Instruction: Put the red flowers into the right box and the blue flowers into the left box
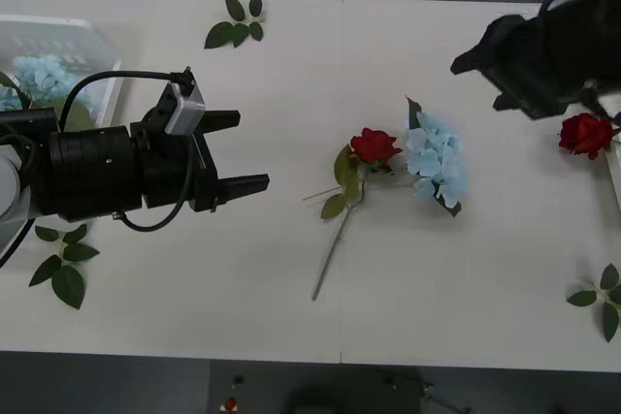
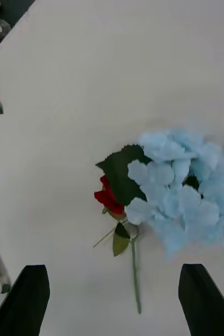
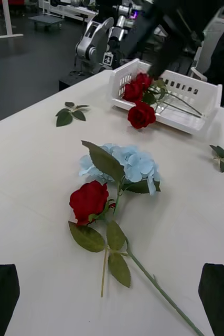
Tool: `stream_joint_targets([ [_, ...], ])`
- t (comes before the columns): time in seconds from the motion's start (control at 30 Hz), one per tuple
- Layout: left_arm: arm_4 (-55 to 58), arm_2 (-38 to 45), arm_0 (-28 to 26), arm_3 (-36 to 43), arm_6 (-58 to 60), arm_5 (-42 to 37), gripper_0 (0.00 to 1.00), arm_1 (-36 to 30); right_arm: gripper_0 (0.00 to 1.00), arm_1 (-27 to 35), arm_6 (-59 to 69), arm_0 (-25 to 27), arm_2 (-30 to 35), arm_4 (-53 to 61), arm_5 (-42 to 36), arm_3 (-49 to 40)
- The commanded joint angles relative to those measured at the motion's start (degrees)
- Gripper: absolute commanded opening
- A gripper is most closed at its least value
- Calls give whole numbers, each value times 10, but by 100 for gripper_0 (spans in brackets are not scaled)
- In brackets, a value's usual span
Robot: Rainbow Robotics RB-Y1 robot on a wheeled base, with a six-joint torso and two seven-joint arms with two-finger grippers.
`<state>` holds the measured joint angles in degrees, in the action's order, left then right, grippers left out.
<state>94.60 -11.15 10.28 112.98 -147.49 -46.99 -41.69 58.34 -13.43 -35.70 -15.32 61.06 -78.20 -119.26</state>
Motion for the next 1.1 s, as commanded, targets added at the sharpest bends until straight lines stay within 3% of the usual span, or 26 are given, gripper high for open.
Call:
stream_joint_targets([
  [0.03,7,9,1,18,-29,2,100,5,72,-30,118,34,-11,-36,-19,-70],
  [0.2,7,9,1,18,-29,2,100,5,72,-91,204,35,-12,-67,-83,-92],
  [0.3,7,9,1,18,-29,2,100,5,72,-158,252,35,-14,-118,-121,-92],
  [0.57,7,9,1,18,-29,2,100,5,72,-285,341,38,-41,-249,-165,-63],
  [0.77,7,9,1,18,-29,2,100,5,72,-328,355,39,-74,-348,-155,-8],
  [1.1,7,9,1,18,-29,2,100,5,72,-348,346,38,-87,-402,-83,70],
])
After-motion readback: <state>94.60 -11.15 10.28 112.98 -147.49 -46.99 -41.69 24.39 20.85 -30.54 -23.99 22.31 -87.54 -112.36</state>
